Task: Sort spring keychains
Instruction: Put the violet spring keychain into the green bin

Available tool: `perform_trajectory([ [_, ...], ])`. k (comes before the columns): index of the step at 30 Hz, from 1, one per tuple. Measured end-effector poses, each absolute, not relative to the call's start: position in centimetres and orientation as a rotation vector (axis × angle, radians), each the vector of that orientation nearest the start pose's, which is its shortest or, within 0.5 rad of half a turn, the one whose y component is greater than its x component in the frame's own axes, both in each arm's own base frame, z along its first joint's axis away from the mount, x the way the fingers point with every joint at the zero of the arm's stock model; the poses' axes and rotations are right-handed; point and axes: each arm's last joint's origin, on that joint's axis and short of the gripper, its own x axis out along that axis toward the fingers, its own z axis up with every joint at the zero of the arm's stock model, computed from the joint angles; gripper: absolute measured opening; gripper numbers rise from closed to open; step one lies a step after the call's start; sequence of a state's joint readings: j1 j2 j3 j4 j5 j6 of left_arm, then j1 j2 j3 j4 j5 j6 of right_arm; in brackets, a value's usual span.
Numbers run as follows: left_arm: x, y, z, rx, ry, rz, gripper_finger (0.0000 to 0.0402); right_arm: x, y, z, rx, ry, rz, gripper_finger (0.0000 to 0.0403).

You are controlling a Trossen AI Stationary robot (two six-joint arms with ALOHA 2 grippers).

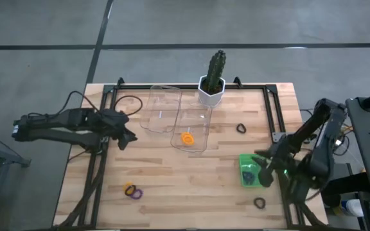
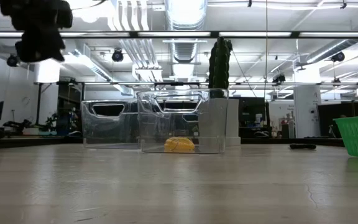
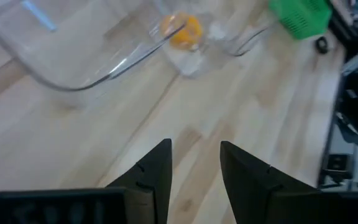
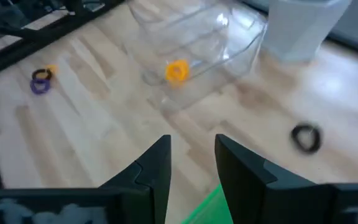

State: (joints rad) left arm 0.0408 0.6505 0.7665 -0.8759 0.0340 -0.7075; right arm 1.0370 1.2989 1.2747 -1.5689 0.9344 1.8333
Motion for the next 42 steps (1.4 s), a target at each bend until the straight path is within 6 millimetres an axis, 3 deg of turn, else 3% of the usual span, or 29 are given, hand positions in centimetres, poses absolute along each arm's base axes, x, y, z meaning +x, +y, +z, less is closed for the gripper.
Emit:
perform_trajectory([
  [8, 14.2, -0.8, 31.2, -0.709, 0.749, 0.244, 0.0128, 8.7, 9.7, 34.0, 0.341, 0.438, -0.508, 0.0102],
  [14, 15.9, -2.7, 31.8, -0.744, 0.825, 0.293, 0.0128, 6.2, 5.4, 33.3, 0.362, 0.411, -0.455, 0.0088],
  [19, 16.6, -4.7, 31.7, -0.799, 0.885, 0.346, 0.0128, 4.8, 3.0, 32.2, 0.407, 0.349, -0.399, 0.0075],
  [35, 18.0, -11.3, 30.0, -0.994, 0.981, 0.473, 0.0128, 3.9, 1.9, 29.0, 0.428, 0.044, 0.065, 0.0043],
  [42, 19.3, -13.7, 29.4, -1.031, 1.024, 0.524, 0.0128, 4.0, 2.8, 28.3, 0.288, -0.199, 0.292, 0.0043],
])
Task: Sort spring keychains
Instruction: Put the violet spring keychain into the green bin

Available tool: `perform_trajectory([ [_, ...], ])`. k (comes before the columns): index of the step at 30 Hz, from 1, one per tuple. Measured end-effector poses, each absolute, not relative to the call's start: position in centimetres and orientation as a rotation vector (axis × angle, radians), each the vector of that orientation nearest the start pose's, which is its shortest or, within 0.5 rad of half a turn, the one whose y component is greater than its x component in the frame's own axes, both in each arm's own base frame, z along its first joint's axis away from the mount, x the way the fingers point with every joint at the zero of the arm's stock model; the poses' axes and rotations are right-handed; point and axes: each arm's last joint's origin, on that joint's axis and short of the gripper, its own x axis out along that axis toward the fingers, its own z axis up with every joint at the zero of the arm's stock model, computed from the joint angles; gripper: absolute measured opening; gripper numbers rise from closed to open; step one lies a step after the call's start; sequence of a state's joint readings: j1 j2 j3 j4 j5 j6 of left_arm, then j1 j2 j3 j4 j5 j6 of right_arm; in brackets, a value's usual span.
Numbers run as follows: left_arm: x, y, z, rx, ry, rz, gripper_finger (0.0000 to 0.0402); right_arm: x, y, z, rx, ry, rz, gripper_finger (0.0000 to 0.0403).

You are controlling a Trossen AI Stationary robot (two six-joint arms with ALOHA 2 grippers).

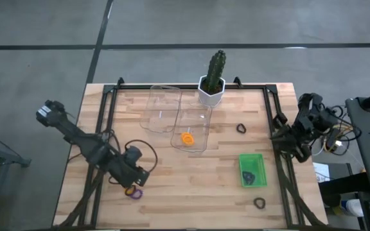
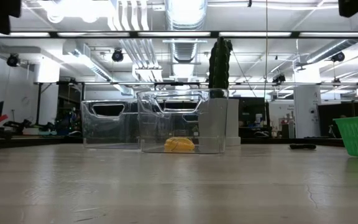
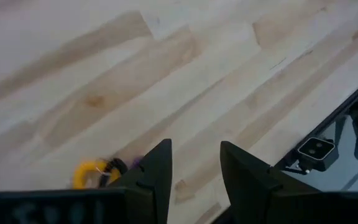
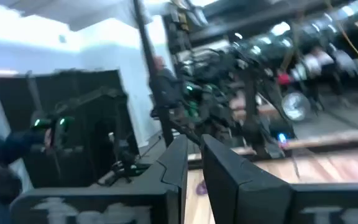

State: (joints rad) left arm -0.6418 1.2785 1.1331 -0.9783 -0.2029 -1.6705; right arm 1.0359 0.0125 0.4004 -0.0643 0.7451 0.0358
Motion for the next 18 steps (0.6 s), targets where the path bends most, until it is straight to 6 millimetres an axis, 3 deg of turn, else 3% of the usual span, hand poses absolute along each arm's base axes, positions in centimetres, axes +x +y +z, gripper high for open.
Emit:
perform_trajectory([
  [4, 20.1, -15.0, 28.9, -1.051, 1.086, 0.534, 0.0128, 4.3, 3.5, 27.3, 0.281, -0.184, 0.326, 0.0043],
  [13, 21.6, -17.1, 25.7, -1.046, 1.341, 0.588, 0.0128, 5.2, 4.8, 23.6, 0.359, -0.088, 0.284, 0.0043],
  [18, 22.3, -17.8, 24.3, -1.057, 1.363, 0.636, 0.0128, 5.4, 5.2, 22.6, 0.341, -0.07, 0.274, 0.0043],
])
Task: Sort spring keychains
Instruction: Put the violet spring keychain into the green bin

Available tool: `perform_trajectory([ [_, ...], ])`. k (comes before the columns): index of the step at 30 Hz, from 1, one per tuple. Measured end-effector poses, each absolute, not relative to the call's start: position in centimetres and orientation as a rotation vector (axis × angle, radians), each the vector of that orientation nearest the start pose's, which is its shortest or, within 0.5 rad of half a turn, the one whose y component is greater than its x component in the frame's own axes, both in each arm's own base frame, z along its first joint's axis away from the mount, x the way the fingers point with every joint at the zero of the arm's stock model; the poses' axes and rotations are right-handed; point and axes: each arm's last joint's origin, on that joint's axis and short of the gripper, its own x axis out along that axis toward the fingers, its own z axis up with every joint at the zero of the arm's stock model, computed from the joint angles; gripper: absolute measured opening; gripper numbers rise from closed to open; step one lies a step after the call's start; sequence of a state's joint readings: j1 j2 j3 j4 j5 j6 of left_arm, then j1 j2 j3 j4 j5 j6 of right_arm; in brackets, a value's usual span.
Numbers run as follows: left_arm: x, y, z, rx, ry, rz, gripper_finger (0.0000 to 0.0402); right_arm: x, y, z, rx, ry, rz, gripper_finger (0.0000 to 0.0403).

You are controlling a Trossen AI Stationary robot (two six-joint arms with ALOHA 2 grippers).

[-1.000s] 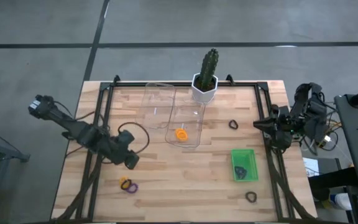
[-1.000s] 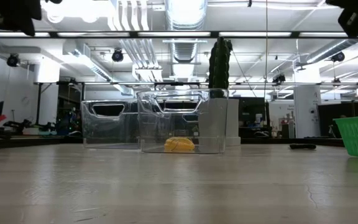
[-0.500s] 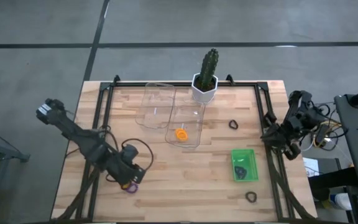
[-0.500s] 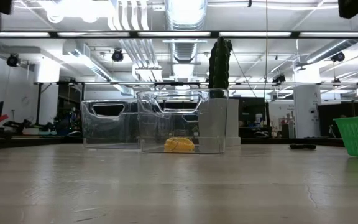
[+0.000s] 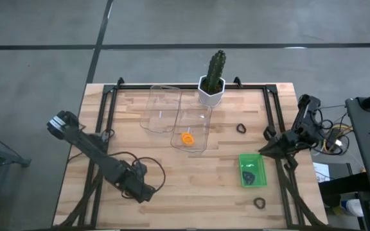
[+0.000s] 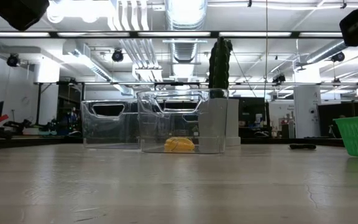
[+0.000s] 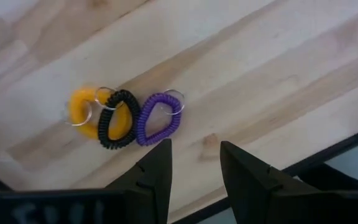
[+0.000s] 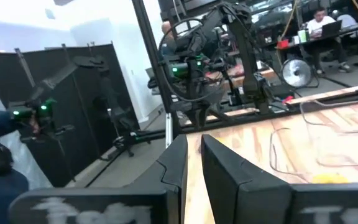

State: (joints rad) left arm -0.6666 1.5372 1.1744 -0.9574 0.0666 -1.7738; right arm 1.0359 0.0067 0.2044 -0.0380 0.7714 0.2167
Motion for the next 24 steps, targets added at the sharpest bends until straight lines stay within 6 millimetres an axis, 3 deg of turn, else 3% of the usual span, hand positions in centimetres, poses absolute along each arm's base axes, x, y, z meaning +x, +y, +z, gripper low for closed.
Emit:
perform_trajectory([
  [7, 23.0, -18.8, 23.3, -1.072, 1.378, 0.601, 0.0128, 5.5, 5.0, 22.4, 0.336, -0.066, 0.209, 0.0043],
  [14, 22.8, -20.3, 21.5, -0.981, 1.425, 0.609, 0.0128, 5.4, 5.0, 22.5, 0.323, -0.069, 0.214, 0.0043],
  [24, 23.3, -21.2, 20.0, -0.962, 1.435, 0.603, 0.0128, 5.7, 5.7, 21.0, 0.316, -0.029, 0.289, 0.0043],
])
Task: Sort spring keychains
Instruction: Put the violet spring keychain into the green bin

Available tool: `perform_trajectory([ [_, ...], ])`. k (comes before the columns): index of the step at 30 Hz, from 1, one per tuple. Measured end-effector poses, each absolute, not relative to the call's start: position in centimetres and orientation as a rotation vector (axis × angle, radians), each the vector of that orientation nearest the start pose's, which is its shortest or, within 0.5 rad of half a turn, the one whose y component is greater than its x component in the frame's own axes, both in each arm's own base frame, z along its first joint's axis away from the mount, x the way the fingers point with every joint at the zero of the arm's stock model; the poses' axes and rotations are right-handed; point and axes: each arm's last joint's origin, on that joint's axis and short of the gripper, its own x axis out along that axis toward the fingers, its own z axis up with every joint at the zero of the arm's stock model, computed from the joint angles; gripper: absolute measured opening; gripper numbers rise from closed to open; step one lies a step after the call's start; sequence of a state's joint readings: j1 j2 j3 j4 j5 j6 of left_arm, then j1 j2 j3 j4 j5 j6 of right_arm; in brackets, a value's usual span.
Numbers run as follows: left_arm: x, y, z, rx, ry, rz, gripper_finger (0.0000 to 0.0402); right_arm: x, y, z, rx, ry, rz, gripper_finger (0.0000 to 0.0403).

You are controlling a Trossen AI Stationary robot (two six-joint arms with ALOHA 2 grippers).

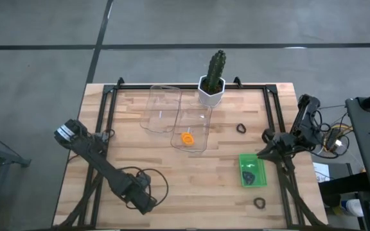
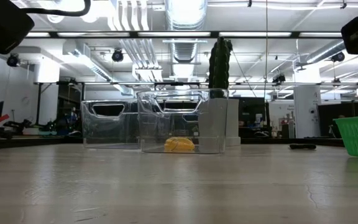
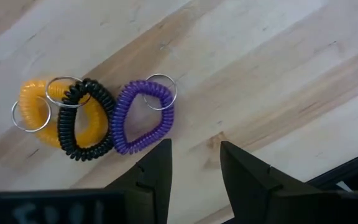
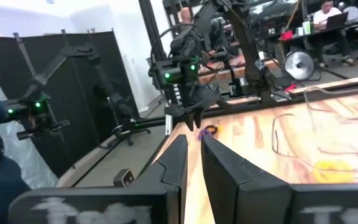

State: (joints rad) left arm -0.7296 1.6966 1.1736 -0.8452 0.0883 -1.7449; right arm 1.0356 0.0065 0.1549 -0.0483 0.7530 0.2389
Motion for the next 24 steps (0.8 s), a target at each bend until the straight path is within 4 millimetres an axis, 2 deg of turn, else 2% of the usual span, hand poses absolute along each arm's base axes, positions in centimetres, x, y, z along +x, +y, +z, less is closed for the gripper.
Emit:
perform_trajectory([
  [7, 23.3, -21.2, 20.1, -0.956, 1.437, 0.595, 0.0128, 5.9, 5.5, 19.7, 0.246, 0.009, 0.15, 0.0043],
  [13, 23.2, -21.2, 20.2, -0.951, 1.437, 0.585, 0.0128, 5.9, 5.5, 19.3, 0.319, 0.018, 0.121, 0.0043],
  [19, 23.2, -21.1, 20.2, -0.944, 1.439, 0.581, 0.0128, 5.9, 4.7, 18.5, 0.326, 0.011, -0.159, 0.0043],
  [24, 23.2, -21.1, 20.1, -0.939, 1.44, 0.576, 0.0128, 5.8, 4.5, 17.6, 0.315, 0.053, -0.185, 0.0043],
])
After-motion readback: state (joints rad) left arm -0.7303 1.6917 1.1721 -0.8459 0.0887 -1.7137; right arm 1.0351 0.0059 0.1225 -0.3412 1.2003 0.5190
